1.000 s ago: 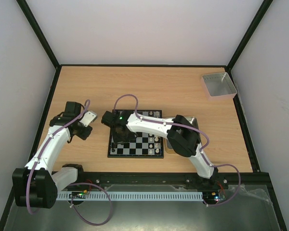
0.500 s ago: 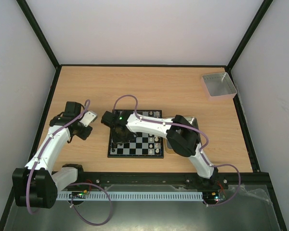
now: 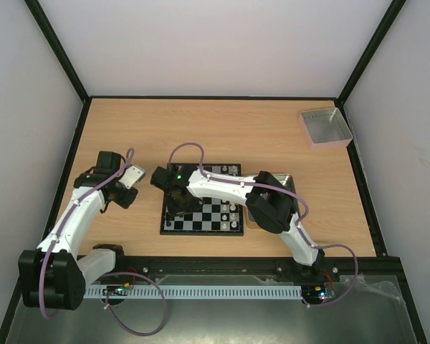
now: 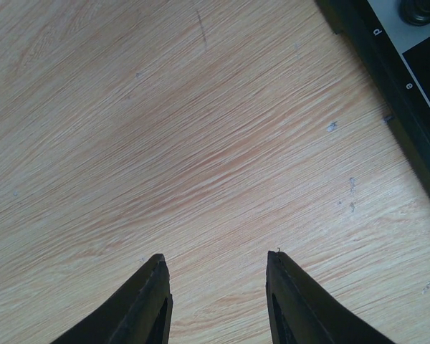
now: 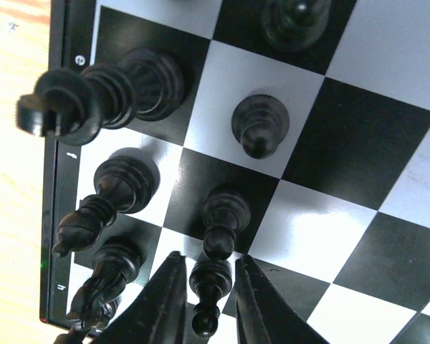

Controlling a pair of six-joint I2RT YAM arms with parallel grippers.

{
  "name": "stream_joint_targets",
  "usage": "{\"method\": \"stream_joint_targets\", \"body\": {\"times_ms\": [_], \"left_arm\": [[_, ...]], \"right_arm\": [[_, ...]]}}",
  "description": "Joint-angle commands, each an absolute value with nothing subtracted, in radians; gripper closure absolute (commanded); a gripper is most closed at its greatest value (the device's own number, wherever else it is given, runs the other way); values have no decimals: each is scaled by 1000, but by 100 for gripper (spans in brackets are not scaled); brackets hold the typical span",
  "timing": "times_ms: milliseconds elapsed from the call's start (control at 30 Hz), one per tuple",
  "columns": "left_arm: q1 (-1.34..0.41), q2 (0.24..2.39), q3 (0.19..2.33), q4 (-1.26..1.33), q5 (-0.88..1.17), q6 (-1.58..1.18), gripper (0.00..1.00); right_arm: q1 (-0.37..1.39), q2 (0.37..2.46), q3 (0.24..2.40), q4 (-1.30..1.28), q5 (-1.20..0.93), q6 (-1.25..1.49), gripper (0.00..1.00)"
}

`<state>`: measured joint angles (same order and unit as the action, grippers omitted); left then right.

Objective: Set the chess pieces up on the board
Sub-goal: Place the chess piece on the chessboard.

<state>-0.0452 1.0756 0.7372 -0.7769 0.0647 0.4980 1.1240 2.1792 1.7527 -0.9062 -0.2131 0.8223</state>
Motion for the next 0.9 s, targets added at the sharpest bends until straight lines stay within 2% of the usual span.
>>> {"method": "stream_joint_targets", "body": {"times_ms": [0, 467, 867], "left_arm": [[-40, 1081, 726, -790, 78, 511, 62], [-40, 1084, 724, -785, 78, 510, 62], [-40, 1090, 726, -788, 80, 510, 62]], "right_arm": [[1124, 2189, 1749, -906, -219, 813, 79], [1136, 2184, 1768, -922, -234, 806, 79], [1142, 2183, 1772, -920, -247, 801, 84]]}}
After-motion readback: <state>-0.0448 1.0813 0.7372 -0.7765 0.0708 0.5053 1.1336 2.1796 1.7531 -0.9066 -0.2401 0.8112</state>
